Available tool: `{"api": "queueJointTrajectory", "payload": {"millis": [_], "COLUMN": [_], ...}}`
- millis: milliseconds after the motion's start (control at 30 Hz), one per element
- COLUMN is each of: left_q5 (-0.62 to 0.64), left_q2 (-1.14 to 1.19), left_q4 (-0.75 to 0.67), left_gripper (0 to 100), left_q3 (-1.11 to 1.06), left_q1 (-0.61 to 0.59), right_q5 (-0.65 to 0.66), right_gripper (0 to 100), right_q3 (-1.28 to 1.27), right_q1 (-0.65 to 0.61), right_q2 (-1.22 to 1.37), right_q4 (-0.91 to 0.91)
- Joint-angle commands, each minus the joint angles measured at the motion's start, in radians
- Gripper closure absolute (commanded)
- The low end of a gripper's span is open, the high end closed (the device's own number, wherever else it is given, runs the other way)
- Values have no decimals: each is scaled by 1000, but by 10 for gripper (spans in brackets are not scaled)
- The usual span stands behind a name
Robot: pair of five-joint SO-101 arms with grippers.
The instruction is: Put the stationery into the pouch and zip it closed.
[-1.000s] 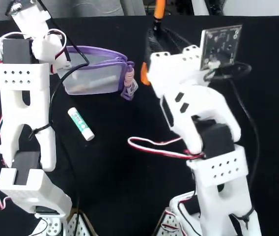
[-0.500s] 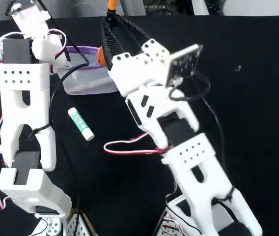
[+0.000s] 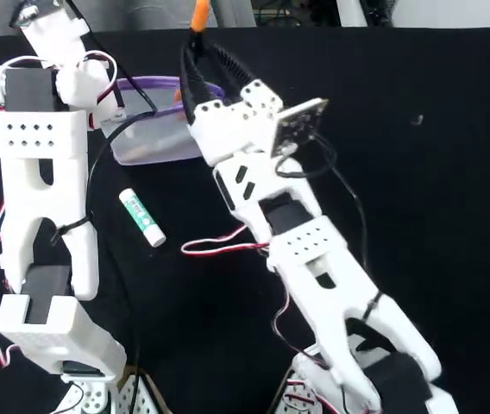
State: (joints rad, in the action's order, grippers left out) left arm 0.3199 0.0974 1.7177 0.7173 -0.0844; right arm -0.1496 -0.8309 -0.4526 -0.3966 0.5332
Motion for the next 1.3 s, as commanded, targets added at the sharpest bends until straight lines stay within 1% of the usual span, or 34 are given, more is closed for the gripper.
{"api": "queueJointTrajectory", "payload": {"millis": [0, 67, 267, 333, 433, 533, 633, 767, 833, 1000, 1067, 1200, 1267], "left_q5": [12, 12, 12, 12, 12, 12, 12, 12, 14, 14, 14, 14, 12], "left_q2": [-11, -9, -9, -8, 8, 34, 37, 11, -11, -58, -68, -68, -68], "left_q4": [-20, -28, -32, -32, -34, -49, -84, -103, -103, -103, -106, -115, -140], "left_gripper": [970, 970, 970, 970, 970, 970, 970, 970, 970, 970, 970, 970, 970], "left_q3": [5, 5, 5, 5, 8, 13, 16, 53, 81, 143, 154, 159, 140], "left_q1": [7, 7, 5, 5, 5, -7, -67, -191, -263, -433, -489, -555, -575], "right_q5": [-3, -3, -3, -3, -2, -2, -2, 0, 0, -2, -5, -3, -3], "right_gripper": [985, 956, 718, 670, 666, 666, 666, 666, 667, 667, 667, 667, 667], "right_q3": [-21, -25, -53, -79, -124, -131, -107, -44, -22, -27, -35, -42, -30], "right_q1": [14, -2, -25, -26, -26, -25, -21, -20, -26, -26, -34, -107, -163], "right_q2": [1, 1, -56, -113, -234, -374, -524, -691, -734, -700, -657, -530, -435], "right_q4": [26, 26, 18, 17, 9, -110, -292, -529, -623, -672, -726, -842, -841]}}
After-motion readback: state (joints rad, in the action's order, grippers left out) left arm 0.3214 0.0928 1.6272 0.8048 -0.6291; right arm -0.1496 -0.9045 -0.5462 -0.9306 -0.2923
